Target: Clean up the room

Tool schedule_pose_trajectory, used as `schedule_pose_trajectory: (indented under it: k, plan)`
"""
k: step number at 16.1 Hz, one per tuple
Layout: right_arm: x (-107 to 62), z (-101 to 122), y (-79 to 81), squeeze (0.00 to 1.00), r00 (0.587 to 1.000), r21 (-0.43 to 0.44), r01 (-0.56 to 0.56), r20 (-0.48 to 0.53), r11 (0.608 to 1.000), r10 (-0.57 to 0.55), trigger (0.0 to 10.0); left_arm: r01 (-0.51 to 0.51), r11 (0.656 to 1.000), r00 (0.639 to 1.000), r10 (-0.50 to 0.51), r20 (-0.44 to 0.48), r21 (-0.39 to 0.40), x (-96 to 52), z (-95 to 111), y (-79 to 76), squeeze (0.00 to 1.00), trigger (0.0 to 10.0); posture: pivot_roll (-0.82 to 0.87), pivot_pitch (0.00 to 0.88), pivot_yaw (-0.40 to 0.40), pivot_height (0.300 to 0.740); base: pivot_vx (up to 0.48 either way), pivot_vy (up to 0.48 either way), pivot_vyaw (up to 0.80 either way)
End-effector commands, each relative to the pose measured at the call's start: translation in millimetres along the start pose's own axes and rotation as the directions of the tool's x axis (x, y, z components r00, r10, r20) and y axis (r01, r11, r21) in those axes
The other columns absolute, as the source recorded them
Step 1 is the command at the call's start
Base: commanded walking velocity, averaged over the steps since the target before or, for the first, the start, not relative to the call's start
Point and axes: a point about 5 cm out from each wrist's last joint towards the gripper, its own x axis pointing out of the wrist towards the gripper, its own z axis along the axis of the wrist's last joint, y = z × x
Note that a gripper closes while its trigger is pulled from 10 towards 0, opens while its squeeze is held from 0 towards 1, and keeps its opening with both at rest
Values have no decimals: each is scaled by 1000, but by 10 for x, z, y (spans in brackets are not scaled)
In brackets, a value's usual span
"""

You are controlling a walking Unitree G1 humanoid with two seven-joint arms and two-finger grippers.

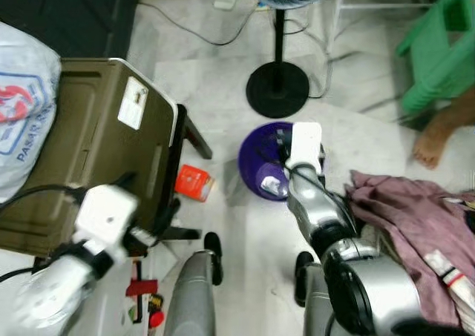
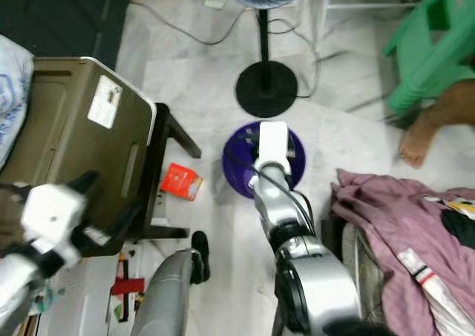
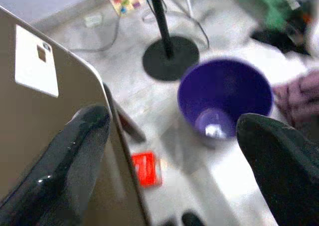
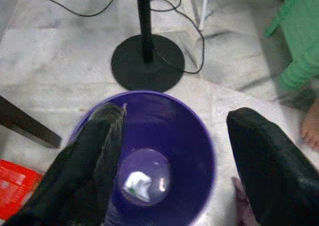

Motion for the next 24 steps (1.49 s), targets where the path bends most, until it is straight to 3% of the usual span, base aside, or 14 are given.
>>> schedule_pose_trajectory:
  k: [1, 2, 6, 7, 11, 13, 17, 18, 19, 24]
  plan:
    - [-63, -60, 45, 1000, 1000, -5, -29, -7, 1000, 29, 10000, -12, 1000, 1000, 12, -17, 1, 11, -52, -7, 0, 10000, 169, 324, 121, 740, 0, 0, 0]
    - [-146, -101, -61, 1000, 999, -13, -30, 16, 999, 30, 10000, -23, 1000, 999, 23, 25, -10, 143, -40, -23, 0, 10000, 129, 286, 109, 740, 0, 0, 0]
    - [-325, -41, -239, 1000, 993, -41, -88, 70, 995, 91, 10000, -83, 996, 994, 86, 62, -36, 450, -67, -21, 0, 10000, 67, 180, 83, 740, 0, 0, 0]
    - [-452, -38, -272, 1000, 991, -44, -110, 69, 993, 113, 10000, -105, 994, 991, 108, 79, -40, 503, -63, -14, 0, 10000, 54, 156, 75, 740, 0, 0, 0]
    - [-678, 77, -440, 1000, 983, -41, -136, 122, 990, 140, 10000, -148, 984, 977, 160, 139, -95, 751, -76, -49, 0, 10000, -14, 48, 46, 740, 0, 0, 0]
    - [-698, 148, -500, 1000, 976, -82, -143, 155, 986, 155, 10000, -143, 985, 976, 156, 152, -96, 834, -84, -84, 0, 10000, -29, 16, 43, 740, 0, 0, 0]
    - [-667, 248, -467, 1000, 961, -46, -169, 215, 985, 175, 10000, -160, 981, 964, 178, 196, -106, 985, -69, -29, 0, 10000, -31, 0, 31, 740, 0, 0, 0]
    - [-645, 297, -415, 443, 950, -72, -192, 235, 979, 204, 10000, -165, 980, 962, 184, 199, -108, 994, -74, -19, 0, 10000, -32, 0, 27, 740, 0, 0, 0]
    - [-633, 327, -382, 0, 942, -108, -203, 251, 973, 224, 10000, -167, 980, 962, 186, 201, -109, 1010, -85, -16, 0, 10000, -34, 0, 21, 740, 0, 0, 0]
    - [-598, 324, -403, 0, 944, -116, -183, 256, 976, 207, 10000, -159, 981, 957, 181, 227, -111, 1055, -93, -30, 0, 10000, -33, 0, 21, 740, 0, 0, 520]
